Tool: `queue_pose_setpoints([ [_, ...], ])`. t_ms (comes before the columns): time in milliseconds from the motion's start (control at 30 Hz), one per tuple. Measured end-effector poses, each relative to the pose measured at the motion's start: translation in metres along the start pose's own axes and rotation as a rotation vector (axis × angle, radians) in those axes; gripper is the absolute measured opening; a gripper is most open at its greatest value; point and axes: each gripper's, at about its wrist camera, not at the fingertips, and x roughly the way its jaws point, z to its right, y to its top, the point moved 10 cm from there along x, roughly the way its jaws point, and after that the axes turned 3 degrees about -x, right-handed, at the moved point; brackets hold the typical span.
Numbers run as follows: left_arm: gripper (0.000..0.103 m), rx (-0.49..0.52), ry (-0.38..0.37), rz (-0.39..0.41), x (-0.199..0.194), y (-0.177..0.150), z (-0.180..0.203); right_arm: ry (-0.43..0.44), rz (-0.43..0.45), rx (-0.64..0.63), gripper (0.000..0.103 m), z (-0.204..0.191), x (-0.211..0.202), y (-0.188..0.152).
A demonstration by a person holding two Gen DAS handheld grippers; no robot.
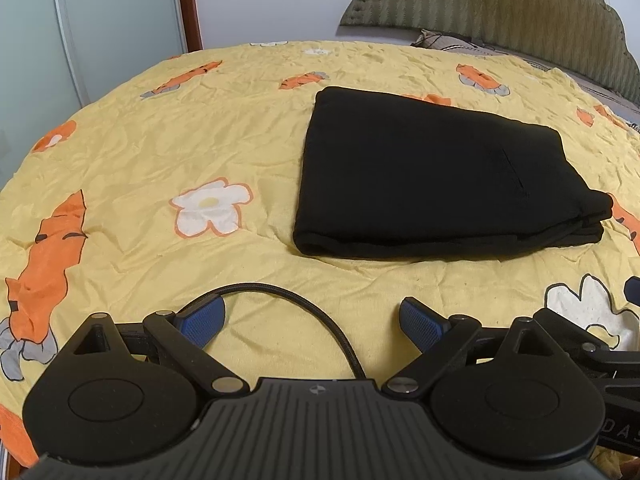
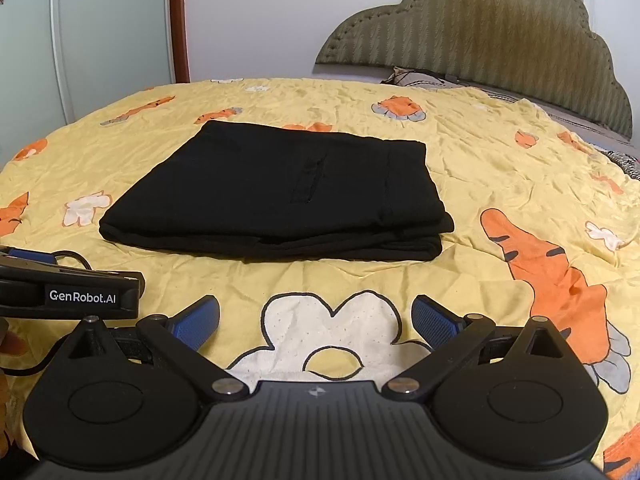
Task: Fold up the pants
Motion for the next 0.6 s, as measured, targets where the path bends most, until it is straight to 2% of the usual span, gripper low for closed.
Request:
queue_pose_setpoints([
  [167, 0.096, 0.010, 0.003, 0.005, -0.001, -0.002, 0.000, 0.002, -0.015, 0.016, 0.103, 0.001, 0.002, -0.004],
  [600, 0.096, -0.015, -0.007, 0.003, -0.008, -0.003, -0.002, -0.024, 0.018, -0.015, 0.103, -0.004, -0.016, -0.001],
])
